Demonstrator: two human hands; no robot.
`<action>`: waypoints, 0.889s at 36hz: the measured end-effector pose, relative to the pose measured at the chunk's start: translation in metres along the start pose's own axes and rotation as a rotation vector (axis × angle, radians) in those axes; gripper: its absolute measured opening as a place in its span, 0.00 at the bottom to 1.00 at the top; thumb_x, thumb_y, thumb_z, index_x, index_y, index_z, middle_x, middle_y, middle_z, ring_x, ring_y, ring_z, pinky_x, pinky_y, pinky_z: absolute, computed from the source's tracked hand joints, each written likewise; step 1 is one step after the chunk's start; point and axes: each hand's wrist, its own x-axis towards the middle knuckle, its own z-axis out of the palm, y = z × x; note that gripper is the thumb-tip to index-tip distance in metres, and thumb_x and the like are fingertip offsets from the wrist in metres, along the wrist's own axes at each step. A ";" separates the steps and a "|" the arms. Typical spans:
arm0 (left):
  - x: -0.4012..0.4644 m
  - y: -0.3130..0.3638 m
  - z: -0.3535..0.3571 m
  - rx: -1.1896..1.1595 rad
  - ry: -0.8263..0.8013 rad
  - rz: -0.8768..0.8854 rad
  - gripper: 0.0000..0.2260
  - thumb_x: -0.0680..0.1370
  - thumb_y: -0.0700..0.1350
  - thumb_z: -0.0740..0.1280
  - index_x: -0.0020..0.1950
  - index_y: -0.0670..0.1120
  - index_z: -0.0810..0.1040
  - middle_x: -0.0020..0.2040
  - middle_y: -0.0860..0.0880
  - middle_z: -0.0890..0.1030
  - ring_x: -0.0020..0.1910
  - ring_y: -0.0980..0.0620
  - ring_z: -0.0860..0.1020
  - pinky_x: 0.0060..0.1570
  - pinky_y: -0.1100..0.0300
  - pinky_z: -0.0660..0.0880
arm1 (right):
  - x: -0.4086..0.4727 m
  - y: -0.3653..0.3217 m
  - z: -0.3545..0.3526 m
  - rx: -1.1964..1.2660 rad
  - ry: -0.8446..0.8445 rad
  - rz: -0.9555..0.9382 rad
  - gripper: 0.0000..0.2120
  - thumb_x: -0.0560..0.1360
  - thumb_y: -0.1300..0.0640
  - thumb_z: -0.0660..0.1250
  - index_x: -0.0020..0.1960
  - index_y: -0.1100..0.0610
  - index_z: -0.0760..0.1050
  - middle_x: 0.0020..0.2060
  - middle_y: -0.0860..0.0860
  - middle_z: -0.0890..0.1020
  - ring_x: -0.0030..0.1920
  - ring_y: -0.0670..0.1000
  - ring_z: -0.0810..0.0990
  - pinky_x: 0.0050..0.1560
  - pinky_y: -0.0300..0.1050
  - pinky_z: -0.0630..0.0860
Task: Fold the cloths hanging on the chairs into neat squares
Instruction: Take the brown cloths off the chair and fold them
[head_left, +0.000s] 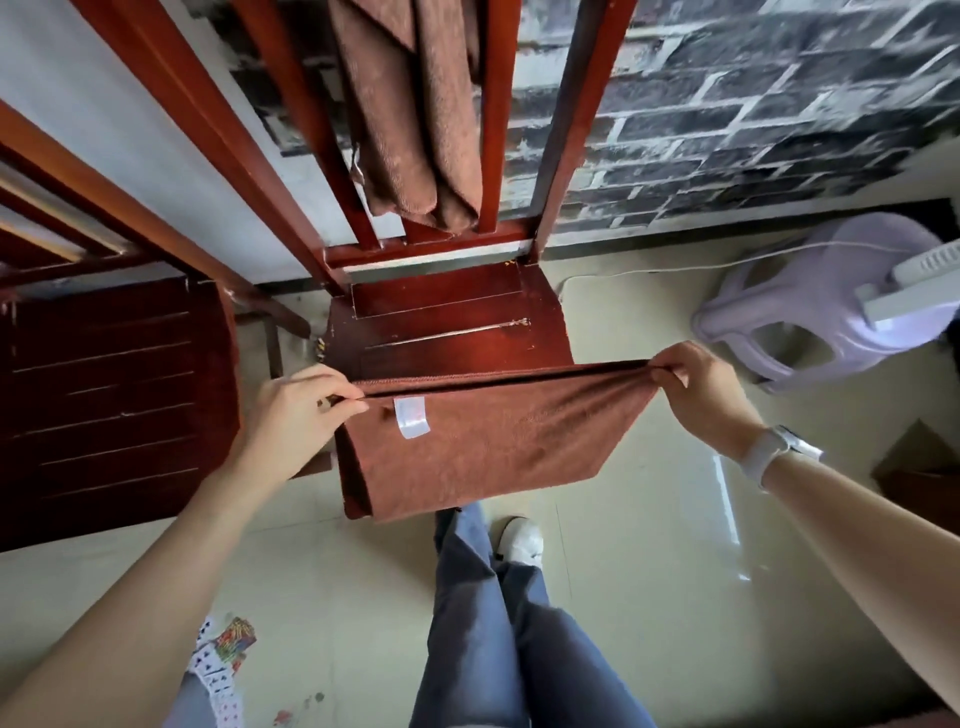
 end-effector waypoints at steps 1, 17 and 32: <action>-0.005 0.007 -0.005 -0.001 0.002 0.006 0.04 0.67 0.41 0.75 0.40 0.43 0.84 0.41 0.49 0.82 0.35 0.47 0.79 0.43 0.59 0.71 | -0.007 0.000 -0.008 -0.008 0.007 -0.017 0.07 0.74 0.66 0.63 0.49 0.64 0.78 0.47 0.59 0.79 0.48 0.60 0.77 0.49 0.44 0.68; -0.034 0.104 -0.094 0.128 0.228 0.105 0.04 0.68 0.41 0.74 0.40 0.42 0.82 0.38 0.52 0.79 0.38 0.55 0.75 0.42 0.69 0.65 | -0.047 -0.030 -0.139 -0.140 0.289 -0.409 0.10 0.74 0.66 0.64 0.55 0.62 0.77 0.46 0.58 0.81 0.47 0.60 0.79 0.50 0.49 0.70; -0.034 0.143 -0.172 0.106 0.361 0.274 0.06 0.69 0.40 0.73 0.45 0.42 0.84 0.38 0.67 0.73 0.35 0.59 0.71 0.37 0.63 0.69 | -0.040 -0.070 -0.218 -0.127 0.479 -0.631 0.07 0.71 0.66 0.64 0.44 0.65 0.81 0.38 0.58 0.81 0.36 0.57 0.80 0.42 0.41 0.72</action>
